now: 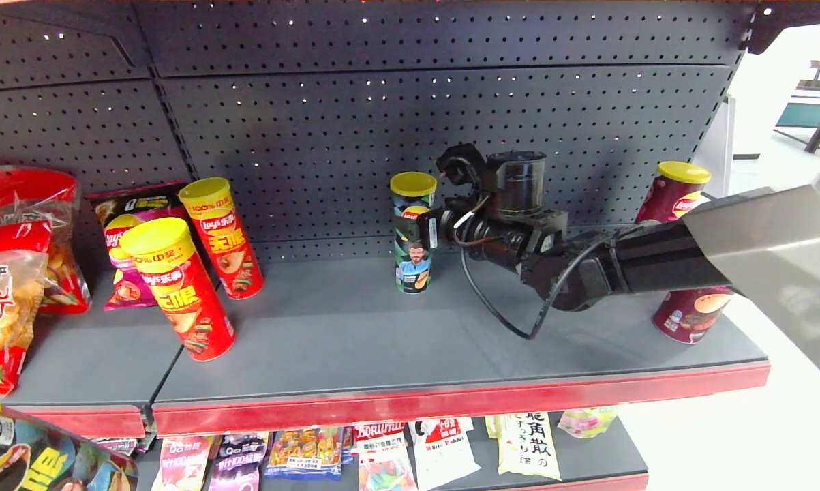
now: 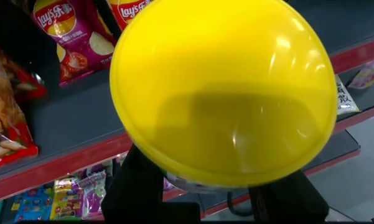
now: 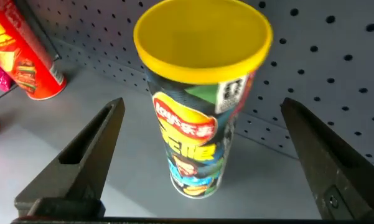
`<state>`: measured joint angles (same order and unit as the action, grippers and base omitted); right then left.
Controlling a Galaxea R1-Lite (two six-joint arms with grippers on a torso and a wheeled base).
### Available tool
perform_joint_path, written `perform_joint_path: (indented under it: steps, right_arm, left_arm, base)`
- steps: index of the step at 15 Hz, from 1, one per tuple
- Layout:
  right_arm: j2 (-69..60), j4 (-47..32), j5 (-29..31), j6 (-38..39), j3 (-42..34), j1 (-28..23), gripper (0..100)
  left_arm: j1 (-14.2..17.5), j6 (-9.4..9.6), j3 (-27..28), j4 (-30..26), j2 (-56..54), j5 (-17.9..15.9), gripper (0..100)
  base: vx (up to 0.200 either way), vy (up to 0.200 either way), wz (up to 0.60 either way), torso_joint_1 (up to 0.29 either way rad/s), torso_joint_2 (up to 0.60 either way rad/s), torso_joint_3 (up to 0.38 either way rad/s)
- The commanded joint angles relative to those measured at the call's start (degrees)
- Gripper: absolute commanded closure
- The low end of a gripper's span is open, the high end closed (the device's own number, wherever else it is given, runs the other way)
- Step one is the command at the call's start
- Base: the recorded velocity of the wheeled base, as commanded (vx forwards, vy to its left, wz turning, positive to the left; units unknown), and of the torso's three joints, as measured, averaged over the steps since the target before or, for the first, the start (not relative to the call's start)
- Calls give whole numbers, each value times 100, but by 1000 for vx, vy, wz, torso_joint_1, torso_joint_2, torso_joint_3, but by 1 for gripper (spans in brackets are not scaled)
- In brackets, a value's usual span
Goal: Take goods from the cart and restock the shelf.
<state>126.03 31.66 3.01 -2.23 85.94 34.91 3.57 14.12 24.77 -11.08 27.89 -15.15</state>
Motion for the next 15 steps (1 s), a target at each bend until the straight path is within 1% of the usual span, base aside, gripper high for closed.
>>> perform_joint_path:
  steps: [1, 6, 11, 15]
  right_arm:
    - [80, 7, 7, -5, 45, 33, 0]
    - [265, 7, 112, -5, 291, 59, 0]
    - [317, -11, 130, -14, 300, 59, 0]
    - [405, -257, 138, -14, 625, 24, 0]
  left_arm:
    - [3, 3, 10, 9, 23, 4, 100]
    - [3, 3, 19, 9, 23, 4, 100]
    - [3, 3, 19, 9, 6, 21, 100]
    - [3, 12, 19, 9, 15, 21, 100]
  base:
    - [0, 0, 0, 0, 0, 0]
    - [0, 0, 0, 0, 0, 0]
    - [0, 0, 0, 0, 0, 0]
    - [0, 0, 0, 0, 0, 0]
